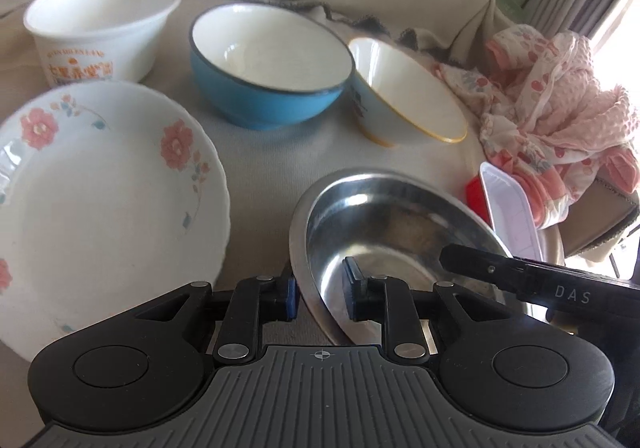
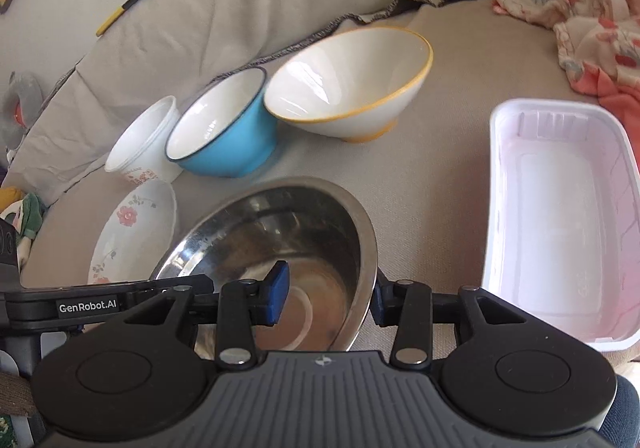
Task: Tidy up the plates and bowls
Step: 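Grasp the rim of the stainless steel bowl with the left tool, then lower the steel bowl onto the floral plate with the left tool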
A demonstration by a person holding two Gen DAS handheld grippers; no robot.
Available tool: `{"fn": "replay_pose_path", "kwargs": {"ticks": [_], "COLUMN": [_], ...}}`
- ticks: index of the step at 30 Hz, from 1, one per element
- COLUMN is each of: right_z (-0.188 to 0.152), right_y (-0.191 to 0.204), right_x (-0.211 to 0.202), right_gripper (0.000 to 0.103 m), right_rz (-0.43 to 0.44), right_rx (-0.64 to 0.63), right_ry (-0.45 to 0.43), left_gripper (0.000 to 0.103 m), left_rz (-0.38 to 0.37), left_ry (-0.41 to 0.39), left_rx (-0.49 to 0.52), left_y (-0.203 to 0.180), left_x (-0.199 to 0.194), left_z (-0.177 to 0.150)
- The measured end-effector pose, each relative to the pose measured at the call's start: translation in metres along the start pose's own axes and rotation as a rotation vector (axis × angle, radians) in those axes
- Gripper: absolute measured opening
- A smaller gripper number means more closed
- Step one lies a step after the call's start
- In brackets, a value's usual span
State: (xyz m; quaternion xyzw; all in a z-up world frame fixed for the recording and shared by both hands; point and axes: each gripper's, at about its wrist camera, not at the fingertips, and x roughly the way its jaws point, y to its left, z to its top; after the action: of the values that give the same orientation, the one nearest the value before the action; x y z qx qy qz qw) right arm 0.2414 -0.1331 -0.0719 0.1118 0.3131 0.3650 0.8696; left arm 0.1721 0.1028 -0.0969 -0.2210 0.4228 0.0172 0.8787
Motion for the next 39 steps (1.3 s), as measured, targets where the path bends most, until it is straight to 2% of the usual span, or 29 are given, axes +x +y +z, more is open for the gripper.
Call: {"fn": "replay_pose_path", "kwargs": {"ticks": [4,7,11,17,25,32,35,37,39], "right_z": [0.012,0.019,0.017,0.005,-0.002,0.003,0.005,0.005,0.007], "right_y": [0.036,0.067,0.117,0.165,0.185,0.193,0.192,0.190,0.185], "right_x": [-0.007,0.004,0.037,0.080,0.093,0.093,0.093,0.094,0.096], "right_gripper": [0.042,0.043,0.043,0.043,0.043,0.043,0.043,0.044,0.050], "right_rz": [0.042,0.081,0.111,0.111,0.054,0.000,-0.021,-0.029,-0.035], "right_rx": [-0.074,-0.129,-0.218,-0.300,-0.366,-0.422,-0.426,-0.416,-0.391], "right_ry": [-0.039,-0.033,0.008,0.086,0.079,0.012,-0.006,-0.007,-0.002], "left_gripper": [0.024,0.024,0.024,0.023,0.022,0.022,0.022,0.027,0.032], "left_rz": [-0.006,0.033,0.098,0.170,0.201,0.276,0.298,0.296,0.287], "left_ry": [-0.114,-0.178,-0.213,-0.218,-0.227,-0.297,-0.292,-0.276,-0.261], "left_rx": [-0.009,-0.041,-0.107,-0.187,-0.177,-0.093,-0.080,-0.096,-0.122], "left_y": [0.018,0.042,0.083,0.130,0.148,0.145,0.148,0.153,0.158], "left_x": [-0.044,-0.072,-0.090,-0.095,-0.090,-0.098,-0.098,-0.095,-0.092], "left_z": [0.009,0.013,0.009,-0.004,-0.005,-0.002,0.000,0.001,0.001]}}
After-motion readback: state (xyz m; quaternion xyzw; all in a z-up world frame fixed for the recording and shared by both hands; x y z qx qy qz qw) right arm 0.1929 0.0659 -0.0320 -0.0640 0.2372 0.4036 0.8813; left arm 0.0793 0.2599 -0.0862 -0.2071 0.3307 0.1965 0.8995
